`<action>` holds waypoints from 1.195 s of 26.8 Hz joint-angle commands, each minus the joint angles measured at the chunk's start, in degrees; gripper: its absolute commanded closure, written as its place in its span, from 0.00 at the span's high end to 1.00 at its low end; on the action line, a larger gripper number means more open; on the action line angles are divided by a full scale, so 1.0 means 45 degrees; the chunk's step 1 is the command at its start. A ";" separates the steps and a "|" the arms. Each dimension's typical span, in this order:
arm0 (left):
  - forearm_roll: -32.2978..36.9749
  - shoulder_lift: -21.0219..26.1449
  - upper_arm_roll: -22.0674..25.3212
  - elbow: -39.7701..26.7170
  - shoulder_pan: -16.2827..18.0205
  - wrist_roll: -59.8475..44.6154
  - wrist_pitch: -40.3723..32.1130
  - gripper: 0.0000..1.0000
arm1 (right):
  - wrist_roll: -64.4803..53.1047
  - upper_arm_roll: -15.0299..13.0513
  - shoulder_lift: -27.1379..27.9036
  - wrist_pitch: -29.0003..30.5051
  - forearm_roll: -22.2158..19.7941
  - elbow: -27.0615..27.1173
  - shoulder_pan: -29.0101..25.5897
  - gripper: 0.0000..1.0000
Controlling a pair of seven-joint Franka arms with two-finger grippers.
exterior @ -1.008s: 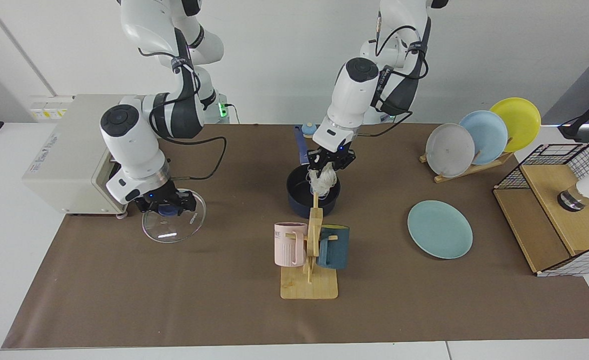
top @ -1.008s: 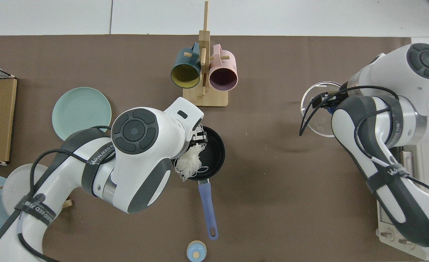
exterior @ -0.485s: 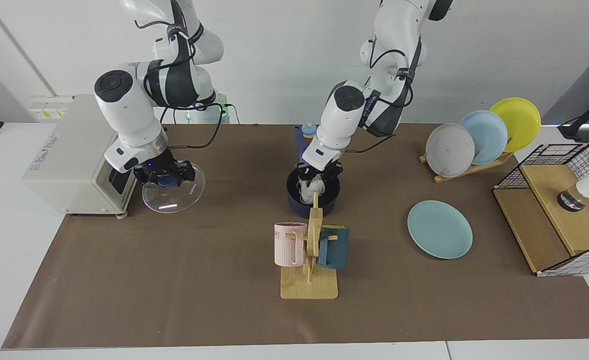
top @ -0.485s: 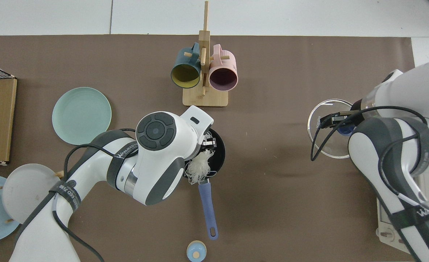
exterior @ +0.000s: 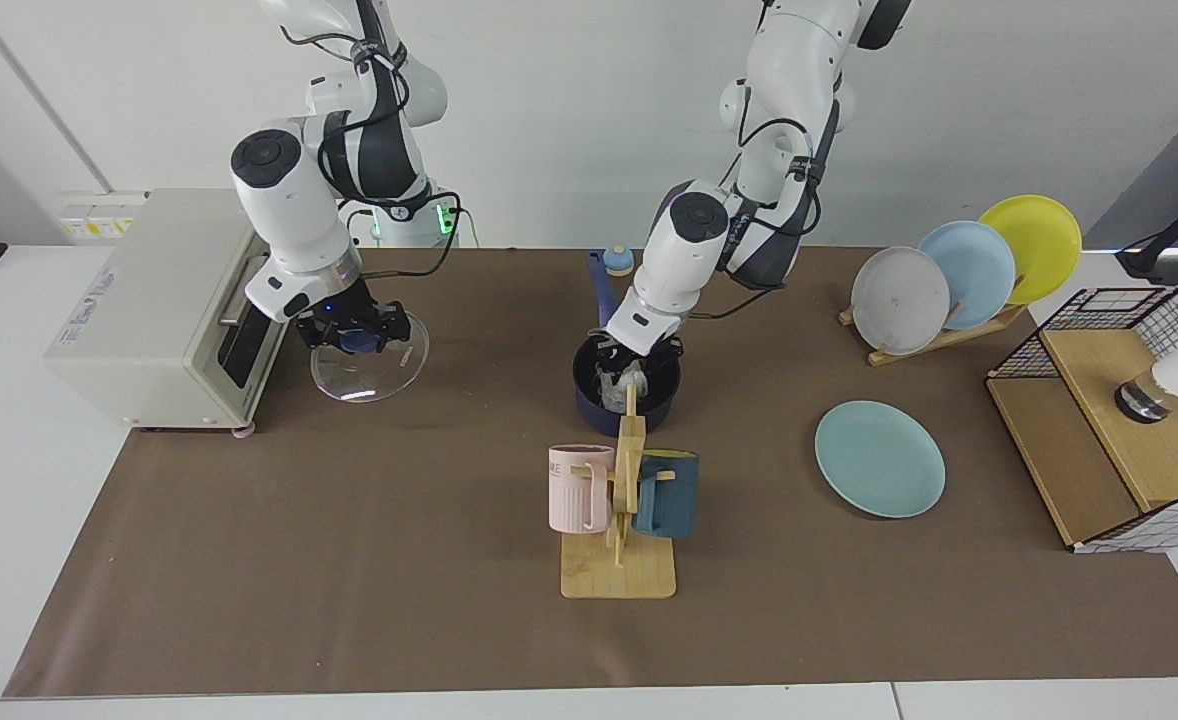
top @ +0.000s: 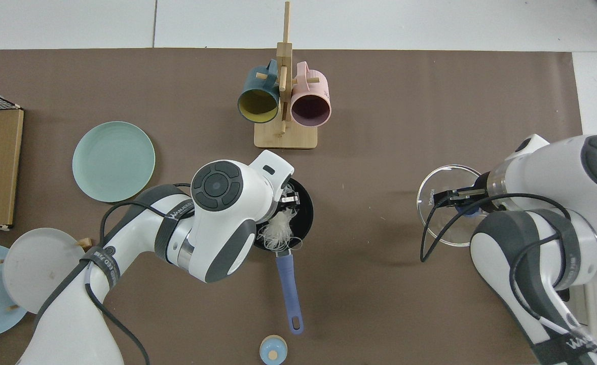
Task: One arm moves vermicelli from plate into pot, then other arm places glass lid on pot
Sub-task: 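Carry the vermicelli over the saucepan with the left gripper and release it, then withdraw the left gripper while the right gripper carries the lid toward the saucepan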
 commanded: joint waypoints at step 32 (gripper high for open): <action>0.0256 -0.4307 0.4428 0.2676 0.0546 0.4606 -0.6908 1.00 | 1.0567 0.2935 0.1943 -0.0873 -0.0252 0.3181 0.2703 0.00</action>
